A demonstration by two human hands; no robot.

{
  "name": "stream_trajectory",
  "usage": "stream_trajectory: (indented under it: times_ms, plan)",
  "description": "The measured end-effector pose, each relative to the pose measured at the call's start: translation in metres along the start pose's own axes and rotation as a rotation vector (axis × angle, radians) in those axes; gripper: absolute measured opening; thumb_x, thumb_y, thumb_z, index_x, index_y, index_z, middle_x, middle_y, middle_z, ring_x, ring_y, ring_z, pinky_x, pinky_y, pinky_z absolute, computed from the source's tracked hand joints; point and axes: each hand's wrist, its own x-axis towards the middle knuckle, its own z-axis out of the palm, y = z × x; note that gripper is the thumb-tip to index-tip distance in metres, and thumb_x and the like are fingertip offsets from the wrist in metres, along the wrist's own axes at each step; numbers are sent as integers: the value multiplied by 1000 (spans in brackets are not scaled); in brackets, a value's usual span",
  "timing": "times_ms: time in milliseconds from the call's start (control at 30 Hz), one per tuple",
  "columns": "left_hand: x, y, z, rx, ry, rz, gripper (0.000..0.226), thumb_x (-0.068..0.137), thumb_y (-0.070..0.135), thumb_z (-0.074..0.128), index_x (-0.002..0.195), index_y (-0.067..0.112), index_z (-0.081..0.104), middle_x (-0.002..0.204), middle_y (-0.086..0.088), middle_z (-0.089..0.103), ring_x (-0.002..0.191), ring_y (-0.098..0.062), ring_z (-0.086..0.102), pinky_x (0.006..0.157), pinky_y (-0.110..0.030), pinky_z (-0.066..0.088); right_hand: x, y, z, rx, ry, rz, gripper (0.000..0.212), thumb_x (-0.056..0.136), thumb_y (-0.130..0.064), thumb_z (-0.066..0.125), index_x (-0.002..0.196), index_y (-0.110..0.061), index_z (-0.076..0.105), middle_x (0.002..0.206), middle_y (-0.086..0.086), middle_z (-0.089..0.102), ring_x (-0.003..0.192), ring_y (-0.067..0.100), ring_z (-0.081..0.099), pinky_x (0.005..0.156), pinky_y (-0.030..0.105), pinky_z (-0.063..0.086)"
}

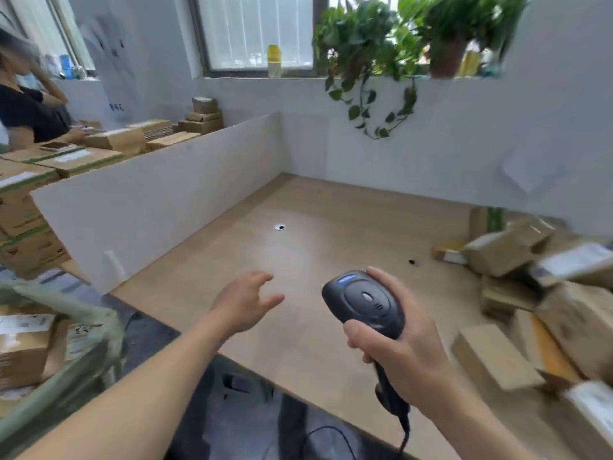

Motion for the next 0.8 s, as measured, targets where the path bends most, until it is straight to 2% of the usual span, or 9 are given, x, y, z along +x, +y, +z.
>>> stream_trajectory:
  times_ms: [67,133,200,300,400,500,600,700,800]
  plan:
    - [15,46,20,-10,-29,73,63,95,55,58,147,20,49,156,4,44,141,-15,42,113,-30,33,-8,2,-40,-38,89,3,79,49,-47,83,124,-46,58,107,-13,75,85,13,75,65,20,53]
    - [29,89,38,-4,-55,155,63,96,55,58,146,19,49,155,3,44,141,-15,42,112,-29,34,-16,4,-74,-93,163,4,80,51,-50,83,126,-48,57,110,-16,73,90,17,75,70,27,55]
    - [43,131,56,26,-83,228,63,96,57,56,146,20,49,154,5,45,140,-14,43,110,-30,36,-23,6,-106,-112,242,9,79,53,-50,84,127,-49,55,112,-13,73,92,19,75,71,30,55]
    - [63,187,85,109,-125,340,67,95,63,51,147,20,48,153,5,46,139,-17,43,107,-34,41,-33,11,-145,-120,366,39,81,52,-48,84,128,-47,55,108,-3,74,91,18,74,71,26,54]
    - [82,240,116,187,-193,441,66,96,65,47,146,21,48,152,5,45,138,-18,43,103,-35,45,-43,16,-178,-116,462,80,87,50,-47,84,132,-40,55,107,-4,75,91,17,75,70,22,55]
    - [100,288,149,238,-254,545,66,95,67,46,143,21,50,151,4,46,139,-18,40,103,-38,46,-48,25,-209,-142,585,117,90,51,-49,85,135,-37,55,111,-3,75,97,20,74,75,32,56]
    - [114,333,182,279,-343,650,70,92,68,52,144,22,50,150,2,47,137,-19,43,101,-39,49,-51,34,-235,-163,698,154,98,48,-54,90,137,-37,54,113,2,75,100,24,74,84,43,57]
    - [126,370,214,341,-459,760,75,84,63,69,144,23,48,150,1,45,134,-21,45,98,-38,52,-49,42,-255,-154,811,189,106,44,-63,92,139,-36,53,115,4,74,102,28,73,83,45,55]
    - [137,394,249,488,-576,907,94,76,42,85,153,26,33,159,-4,29,145,-28,29,108,-42,46,-47,53,-265,-156,886,223,111,42,-76,89,140,-37,53,115,2,74,102,26,72,83,45,56]
